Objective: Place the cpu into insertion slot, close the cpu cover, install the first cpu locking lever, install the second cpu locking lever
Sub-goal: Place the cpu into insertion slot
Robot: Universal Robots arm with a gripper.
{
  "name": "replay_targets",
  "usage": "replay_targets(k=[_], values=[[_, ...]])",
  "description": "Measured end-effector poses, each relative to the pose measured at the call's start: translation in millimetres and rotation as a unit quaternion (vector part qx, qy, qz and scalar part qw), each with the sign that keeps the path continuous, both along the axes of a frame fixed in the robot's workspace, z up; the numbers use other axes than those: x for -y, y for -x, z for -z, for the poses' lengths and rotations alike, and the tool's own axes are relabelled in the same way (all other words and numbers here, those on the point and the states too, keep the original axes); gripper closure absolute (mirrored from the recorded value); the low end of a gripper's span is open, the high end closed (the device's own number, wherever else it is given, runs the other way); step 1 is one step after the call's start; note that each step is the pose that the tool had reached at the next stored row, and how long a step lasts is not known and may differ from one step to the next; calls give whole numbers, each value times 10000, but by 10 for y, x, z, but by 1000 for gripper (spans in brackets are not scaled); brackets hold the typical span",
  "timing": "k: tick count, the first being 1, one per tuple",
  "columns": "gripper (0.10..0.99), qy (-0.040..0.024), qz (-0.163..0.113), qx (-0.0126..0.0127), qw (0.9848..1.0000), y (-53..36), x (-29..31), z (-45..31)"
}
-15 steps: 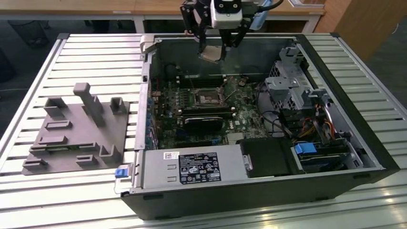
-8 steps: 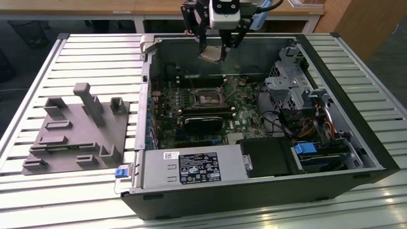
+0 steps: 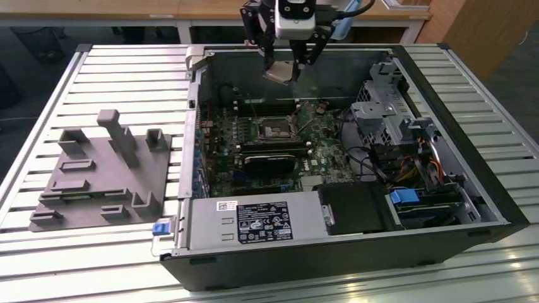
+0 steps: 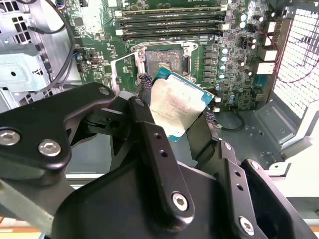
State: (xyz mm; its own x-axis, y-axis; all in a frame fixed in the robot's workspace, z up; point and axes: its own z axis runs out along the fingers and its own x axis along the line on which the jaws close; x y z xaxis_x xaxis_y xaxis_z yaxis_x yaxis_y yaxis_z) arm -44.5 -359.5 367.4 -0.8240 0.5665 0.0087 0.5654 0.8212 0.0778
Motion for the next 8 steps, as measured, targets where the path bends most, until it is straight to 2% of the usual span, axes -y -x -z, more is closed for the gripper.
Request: replay_targets(k=[8], values=[[549, 0, 244, 0, 9997, 0, 0, 13]])
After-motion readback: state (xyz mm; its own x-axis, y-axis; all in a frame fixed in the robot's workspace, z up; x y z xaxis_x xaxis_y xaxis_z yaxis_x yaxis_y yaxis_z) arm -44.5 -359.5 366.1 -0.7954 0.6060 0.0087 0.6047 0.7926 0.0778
